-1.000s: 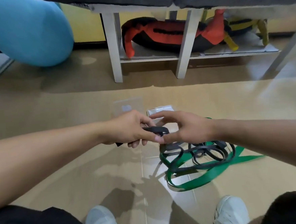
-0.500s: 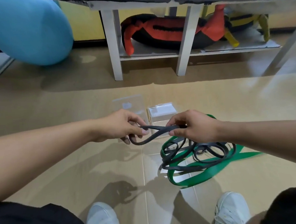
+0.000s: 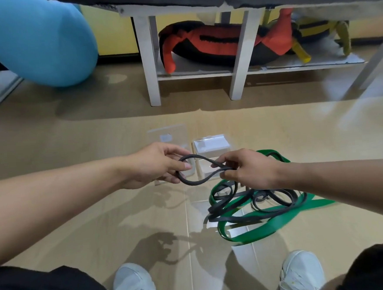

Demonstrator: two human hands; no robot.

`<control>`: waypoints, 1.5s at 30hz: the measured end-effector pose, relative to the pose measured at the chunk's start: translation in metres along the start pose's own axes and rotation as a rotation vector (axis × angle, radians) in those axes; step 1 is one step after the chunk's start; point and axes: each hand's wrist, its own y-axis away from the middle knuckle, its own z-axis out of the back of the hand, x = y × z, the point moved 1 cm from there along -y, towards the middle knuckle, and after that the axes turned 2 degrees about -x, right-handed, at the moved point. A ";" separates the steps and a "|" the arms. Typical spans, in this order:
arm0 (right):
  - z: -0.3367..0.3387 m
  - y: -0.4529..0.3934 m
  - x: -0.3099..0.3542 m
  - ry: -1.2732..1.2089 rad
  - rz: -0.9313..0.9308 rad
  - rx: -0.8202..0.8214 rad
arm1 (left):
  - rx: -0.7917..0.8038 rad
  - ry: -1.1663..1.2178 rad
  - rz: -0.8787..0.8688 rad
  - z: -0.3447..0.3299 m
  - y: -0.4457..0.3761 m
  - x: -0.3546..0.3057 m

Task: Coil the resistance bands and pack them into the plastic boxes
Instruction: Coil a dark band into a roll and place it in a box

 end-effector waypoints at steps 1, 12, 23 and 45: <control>0.000 0.000 0.001 -0.020 0.001 0.008 | 0.000 0.019 0.008 -0.001 0.001 -0.001; 0.000 0.004 0.000 -0.072 0.004 0.003 | -0.052 0.083 -0.003 -0.003 0.005 -0.012; -0.001 0.003 0.006 -0.039 0.085 0.058 | -0.144 -0.152 -0.128 0.007 0.004 -0.017; -0.001 -0.001 0.001 -0.210 0.099 -0.053 | -0.071 -0.033 -0.256 -0.003 0.012 -0.028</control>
